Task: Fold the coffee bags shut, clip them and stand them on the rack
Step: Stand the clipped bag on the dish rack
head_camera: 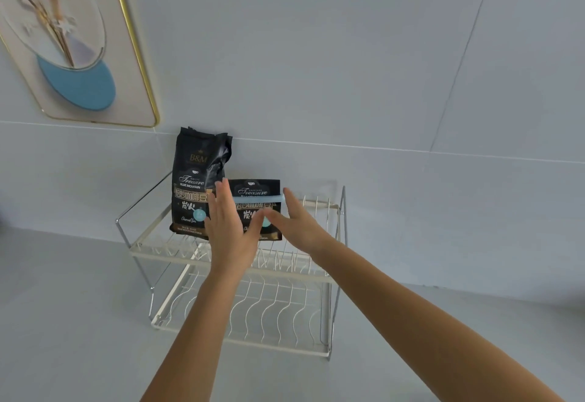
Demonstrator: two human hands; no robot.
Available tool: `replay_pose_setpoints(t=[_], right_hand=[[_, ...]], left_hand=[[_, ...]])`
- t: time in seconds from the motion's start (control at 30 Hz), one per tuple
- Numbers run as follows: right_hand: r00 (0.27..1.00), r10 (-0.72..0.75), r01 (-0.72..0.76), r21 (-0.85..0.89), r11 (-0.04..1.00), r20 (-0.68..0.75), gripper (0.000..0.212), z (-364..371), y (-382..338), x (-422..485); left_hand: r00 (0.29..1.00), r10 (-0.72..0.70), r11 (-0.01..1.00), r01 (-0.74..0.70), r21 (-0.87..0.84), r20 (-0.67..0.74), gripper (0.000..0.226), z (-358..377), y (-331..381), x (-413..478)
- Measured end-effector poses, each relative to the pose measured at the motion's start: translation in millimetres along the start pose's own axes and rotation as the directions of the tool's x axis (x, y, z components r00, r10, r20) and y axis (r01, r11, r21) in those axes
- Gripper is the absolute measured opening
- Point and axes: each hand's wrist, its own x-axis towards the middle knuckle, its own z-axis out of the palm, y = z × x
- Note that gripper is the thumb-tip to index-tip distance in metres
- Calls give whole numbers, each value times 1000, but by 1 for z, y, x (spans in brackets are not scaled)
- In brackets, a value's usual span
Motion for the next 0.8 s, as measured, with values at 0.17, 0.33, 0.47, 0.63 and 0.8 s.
replay_pose_setpoints(t=[0.17, 0.33, 0.47, 0.63, 0.8], right_hand=[[986, -146, 133, -153, 979, -77, 62, -24, 3, -44], [979, -160, 128, -225, 966, -130, 64, -53, 27, -95], [982, -120, 86, -219, 972, -148, 64, -81, 56, -134], [985, -32, -8, -231, 973, -168, 64, -124, 104, -182], [974, 118, -167, -263, 950, -193, 64, -176, 160, -228]], left_hand=[[992, 121, 993, -121, 3, 29, 82, -3, 37, -34], [980, 188, 981, -184, -61, 70, 70, 20, 74, -81], [967, 216, 976, -208, -71, 136, 70, 50, 95, -119], [948, 157, 987, -138, -85, 278, 69, 100, 120, -175], [889, 60, 997, -33, -66, 453, 70, 157, 146, -227]])
